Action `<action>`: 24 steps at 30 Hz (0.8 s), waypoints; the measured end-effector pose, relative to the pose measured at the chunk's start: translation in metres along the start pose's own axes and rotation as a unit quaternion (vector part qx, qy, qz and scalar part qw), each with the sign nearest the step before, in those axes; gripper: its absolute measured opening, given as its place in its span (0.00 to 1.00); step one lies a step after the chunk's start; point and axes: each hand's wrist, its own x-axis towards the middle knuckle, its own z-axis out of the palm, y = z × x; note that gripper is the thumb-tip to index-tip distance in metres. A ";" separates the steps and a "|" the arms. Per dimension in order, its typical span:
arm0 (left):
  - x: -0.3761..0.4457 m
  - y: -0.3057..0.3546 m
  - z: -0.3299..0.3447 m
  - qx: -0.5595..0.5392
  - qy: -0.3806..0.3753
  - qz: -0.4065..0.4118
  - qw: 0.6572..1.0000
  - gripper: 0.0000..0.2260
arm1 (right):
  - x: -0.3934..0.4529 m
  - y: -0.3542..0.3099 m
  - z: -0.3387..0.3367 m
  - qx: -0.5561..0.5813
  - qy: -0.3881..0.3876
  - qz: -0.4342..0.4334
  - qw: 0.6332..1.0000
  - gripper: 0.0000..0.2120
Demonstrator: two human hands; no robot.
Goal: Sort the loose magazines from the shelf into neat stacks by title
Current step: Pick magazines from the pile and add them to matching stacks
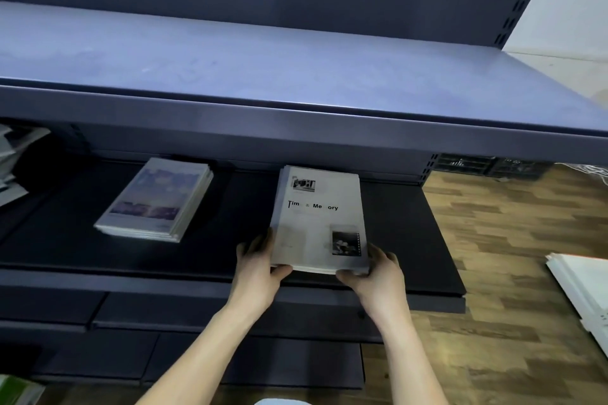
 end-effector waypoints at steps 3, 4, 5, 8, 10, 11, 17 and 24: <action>0.006 -0.004 -0.001 -0.040 -0.012 0.011 0.999 0.34 | 0.004 0.006 0.006 -0.020 0.005 0.006 1.000 0.37; 0.007 -0.005 -0.001 -0.059 -0.021 0.014 0.998 0.34 | 0.006 0.007 0.008 -0.032 0.009 0.006 0.999 0.38; 0.008 -0.006 -0.001 -0.074 -0.033 0.010 0.997 0.34 | 0.007 0.009 0.010 -0.043 0.013 0.003 0.999 0.40; 0.010 -0.007 -0.002 -0.105 -0.057 -0.002 0.993 0.36 | 0.009 0.006 0.013 -0.002 -0.020 -0.003 1.000 0.50; 0.010 -0.005 -0.001 -0.120 -0.058 -0.008 0.991 0.37 | 0.007 0.002 0.015 0.067 -0.055 0.006 0.996 0.54; 0.009 -0.004 0.000 -0.119 -0.054 -0.011 0.991 0.36 | 0.007 0.002 0.016 0.074 -0.058 0.005 0.996 0.54; 0.009 -0.005 0.006 -0.082 -0.015 0.001 0.997 0.34 | 0.012 0.004 0.020 0.050 -0.041 0.000 0.998 0.50; 0.012 -0.007 0.006 -0.067 -0.033 -0.001 0.997 0.31 | 0.012 0.004 0.023 0.017 -0.047 -0.003 0.999 0.49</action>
